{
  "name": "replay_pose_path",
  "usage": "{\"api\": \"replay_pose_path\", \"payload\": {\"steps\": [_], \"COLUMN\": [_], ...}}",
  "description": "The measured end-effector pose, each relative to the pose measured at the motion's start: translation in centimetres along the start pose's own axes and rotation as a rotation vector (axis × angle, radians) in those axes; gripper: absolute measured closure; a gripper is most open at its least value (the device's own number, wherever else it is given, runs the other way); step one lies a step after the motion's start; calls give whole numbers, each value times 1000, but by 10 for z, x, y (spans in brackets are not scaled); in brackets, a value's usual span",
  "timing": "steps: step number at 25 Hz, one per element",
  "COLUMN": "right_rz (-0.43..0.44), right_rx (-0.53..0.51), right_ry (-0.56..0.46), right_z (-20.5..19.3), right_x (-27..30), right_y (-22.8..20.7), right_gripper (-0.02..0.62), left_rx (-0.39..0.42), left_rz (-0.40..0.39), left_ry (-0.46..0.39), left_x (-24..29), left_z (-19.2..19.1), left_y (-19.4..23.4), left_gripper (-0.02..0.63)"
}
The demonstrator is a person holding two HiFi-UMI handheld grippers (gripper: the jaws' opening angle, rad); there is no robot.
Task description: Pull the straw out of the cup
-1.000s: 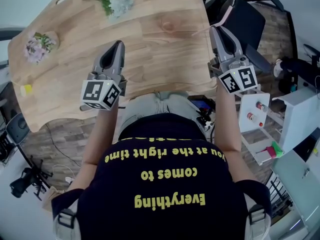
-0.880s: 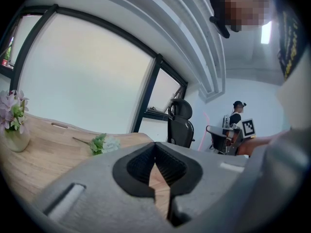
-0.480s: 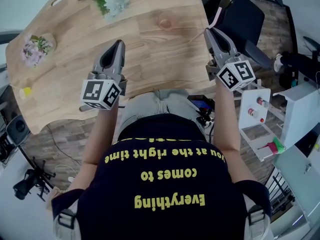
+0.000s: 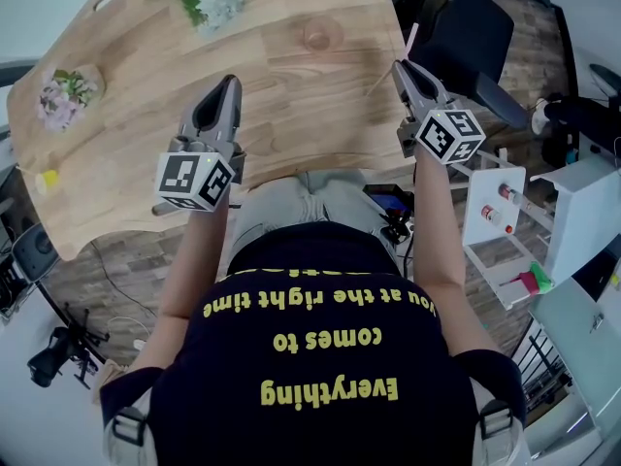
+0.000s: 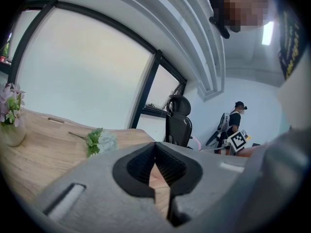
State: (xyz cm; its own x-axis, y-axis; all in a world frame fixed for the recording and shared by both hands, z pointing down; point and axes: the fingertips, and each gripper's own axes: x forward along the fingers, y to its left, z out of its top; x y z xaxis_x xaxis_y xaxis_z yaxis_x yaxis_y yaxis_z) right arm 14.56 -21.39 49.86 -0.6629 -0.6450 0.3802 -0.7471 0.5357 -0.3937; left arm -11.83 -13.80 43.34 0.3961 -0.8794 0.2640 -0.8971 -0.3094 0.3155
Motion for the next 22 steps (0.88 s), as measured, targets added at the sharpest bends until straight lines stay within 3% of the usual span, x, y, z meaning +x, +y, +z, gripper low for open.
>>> {"api": "replay_pose_path", "payload": {"steps": [10, 22], "right_rz": [-33, -3], "right_rx": [111, 391], "right_ry": [154, 291], "right_z": [-41, -81], "right_x": [8, 34], "right_y": [-18, -22], "right_gripper": [557, 555], "left_rx": [-14, -31], "left_rz": [4, 5], "left_ry": [10, 13], "left_x": [3, 9], "left_z": [-5, -7], "left_y": [1, 6], "left_gripper": [604, 604]}}
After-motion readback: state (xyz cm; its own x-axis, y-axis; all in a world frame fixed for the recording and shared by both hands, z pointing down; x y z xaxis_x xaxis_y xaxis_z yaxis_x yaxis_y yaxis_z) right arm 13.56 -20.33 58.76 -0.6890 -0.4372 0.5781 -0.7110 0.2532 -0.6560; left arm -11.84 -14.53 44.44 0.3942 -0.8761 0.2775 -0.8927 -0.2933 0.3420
